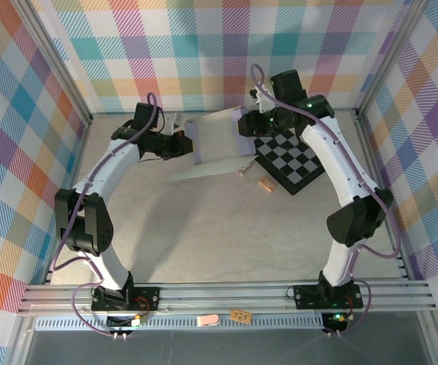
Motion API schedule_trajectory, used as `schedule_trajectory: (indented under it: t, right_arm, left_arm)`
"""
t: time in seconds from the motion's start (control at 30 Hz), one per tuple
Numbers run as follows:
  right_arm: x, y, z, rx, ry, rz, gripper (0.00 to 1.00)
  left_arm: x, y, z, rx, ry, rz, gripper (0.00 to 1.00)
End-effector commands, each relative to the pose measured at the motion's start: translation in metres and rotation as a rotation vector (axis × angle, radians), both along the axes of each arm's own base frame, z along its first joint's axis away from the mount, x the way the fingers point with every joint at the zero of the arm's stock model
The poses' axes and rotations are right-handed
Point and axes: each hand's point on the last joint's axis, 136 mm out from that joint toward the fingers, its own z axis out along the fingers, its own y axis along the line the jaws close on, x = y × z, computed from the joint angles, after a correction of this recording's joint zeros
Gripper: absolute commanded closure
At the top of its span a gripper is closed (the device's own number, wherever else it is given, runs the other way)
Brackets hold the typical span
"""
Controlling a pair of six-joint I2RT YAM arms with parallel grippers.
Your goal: Fold the paper box
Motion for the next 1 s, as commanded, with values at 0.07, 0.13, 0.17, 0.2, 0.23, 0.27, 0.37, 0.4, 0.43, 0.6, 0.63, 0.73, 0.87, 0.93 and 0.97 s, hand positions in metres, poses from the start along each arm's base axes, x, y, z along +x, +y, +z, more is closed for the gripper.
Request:
schedule_trajectory:
  t: [0.07,0.13,0.17,0.2,0.23,0.27,0.37,0.4,0.43,0.6,0.63,0.73,0.87,0.93,0.97]
  right_arm:
    - [-0.003,-0.009,-0.03,-0.18,0.022,-0.025,0.58]
    - [-0.001,-0.013,-0.032,-0.204,0.018,-0.044,0.56]
    - [0.0,-0.015,-0.032,-0.212,0.015,-0.052,0.54]
    - [0.0,-0.016,-0.032,-0.218,0.012,-0.054,0.54]
    - [0.0,-0.018,-0.033,-0.226,0.014,-0.06,0.53]
    - [0.0,-0.018,-0.033,-0.231,0.015,-0.062,0.53]
    - [-0.001,-0.021,-0.036,-0.243,0.026,-0.068,0.52]
    - [-0.001,-0.022,-0.037,-0.247,0.029,-0.073,0.52]
    - [-0.002,-0.022,-0.039,-0.253,0.035,-0.072,0.52]
    - [-0.004,-0.026,-0.048,-0.279,0.052,-0.082,0.52]
    - [-0.004,-0.026,-0.051,-0.283,0.06,-0.082,0.53]
    - [-0.004,-0.026,-0.061,-0.29,0.07,-0.084,0.54]
    - [0.002,-0.029,-0.083,-0.314,0.072,-0.104,0.56]
    - [0.004,-0.026,-0.089,-0.274,0.08,-0.1,0.56]
    - [0.003,-0.023,-0.09,-0.243,0.095,-0.091,0.55]
  left_arm:
    - [-0.007,-0.019,0.033,-0.048,-0.084,-0.06,1.0]
    - [-0.008,-0.019,0.033,-0.048,-0.087,-0.058,1.0]
    - [-0.008,-0.02,0.033,-0.049,-0.087,-0.058,1.0]
    - [-0.008,-0.02,0.033,-0.049,-0.085,-0.056,1.0]
    - [-0.008,-0.02,0.033,-0.048,-0.087,-0.057,1.0]
    - [-0.009,-0.02,0.033,-0.047,-0.087,-0.056,1.0]
    - [-0.009,-0.021,0.033,-0.048,-0.089,-0.056,1.0]
    - [-0.009,-0.021,0.033,-0.048,-0.088,-0.056,1.0]
    - [-0.009,-0.021,0.034,-0.048,-0.088,-0.055,1.0]
    - [-0.008,-0.021,0.036,-0.05,-0.093,-0.052,1.0]
    - [-0.008,-0.022,0.036,-0.051,-0.092,-0.054,1.0]
    - [-0.009,-0.025,0.037,-0.051,-0.094,-0.062,1.0]
    - [-0.013,-0.029,0.027,-0.032,-0.068,-0.074,1.0]
    - [-0.019,-0.028,0.013,0.003,-0.03,-0.086,1.0]
    - [-0.024,-0.027,0.005,0.019,-0.005,-0.089,1.0]
